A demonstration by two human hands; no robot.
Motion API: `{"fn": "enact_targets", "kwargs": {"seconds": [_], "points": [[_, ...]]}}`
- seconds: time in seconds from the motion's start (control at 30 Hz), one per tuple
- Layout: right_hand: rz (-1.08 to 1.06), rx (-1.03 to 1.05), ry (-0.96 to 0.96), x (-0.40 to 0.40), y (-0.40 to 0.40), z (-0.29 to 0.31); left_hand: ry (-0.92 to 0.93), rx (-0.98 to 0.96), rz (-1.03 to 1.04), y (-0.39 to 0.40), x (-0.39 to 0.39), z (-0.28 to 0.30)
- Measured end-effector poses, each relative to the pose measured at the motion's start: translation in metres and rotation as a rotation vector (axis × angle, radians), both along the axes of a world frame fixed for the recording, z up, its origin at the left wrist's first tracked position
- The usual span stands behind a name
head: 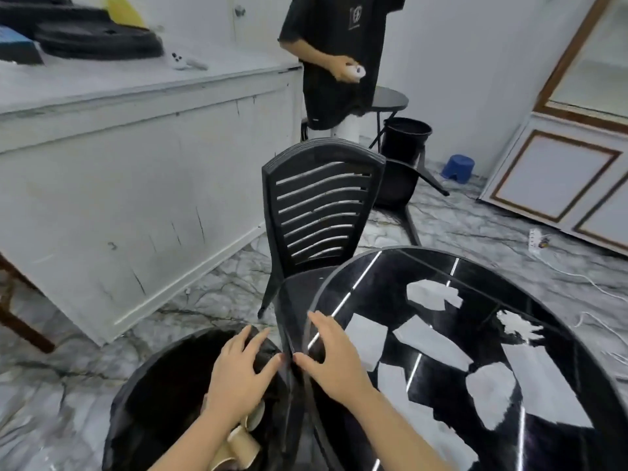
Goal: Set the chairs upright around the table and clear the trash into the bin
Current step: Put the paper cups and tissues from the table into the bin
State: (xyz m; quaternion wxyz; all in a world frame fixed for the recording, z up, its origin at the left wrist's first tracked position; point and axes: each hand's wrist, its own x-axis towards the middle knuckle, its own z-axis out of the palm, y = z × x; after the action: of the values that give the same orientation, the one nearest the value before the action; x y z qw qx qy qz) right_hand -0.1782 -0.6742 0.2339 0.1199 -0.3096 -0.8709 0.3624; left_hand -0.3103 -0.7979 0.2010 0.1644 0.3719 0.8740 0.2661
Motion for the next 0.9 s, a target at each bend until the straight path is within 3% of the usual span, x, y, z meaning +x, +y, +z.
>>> {"fn": "enact_targets", "kwargs": {"seconds": [0.2, 0.47, 0.9], "points": [[-0.155, -0.046, 0.045, 0.104, 0.042, 0.011, 0.045, 0.011, -0.164, 0.054, 0.065, 0.011], [-0.224, -0.086, -0.056, 0.190, 0.049, -0.013, 0.104, -0.045, -0.349, 0.095, 0.107, 0.002], [-0.204, 0.037, -0.213, 0.161, 0.034, -0.044, 0.205, -0.116, -0.632, 0.134, 0.078, -0.028]]}}
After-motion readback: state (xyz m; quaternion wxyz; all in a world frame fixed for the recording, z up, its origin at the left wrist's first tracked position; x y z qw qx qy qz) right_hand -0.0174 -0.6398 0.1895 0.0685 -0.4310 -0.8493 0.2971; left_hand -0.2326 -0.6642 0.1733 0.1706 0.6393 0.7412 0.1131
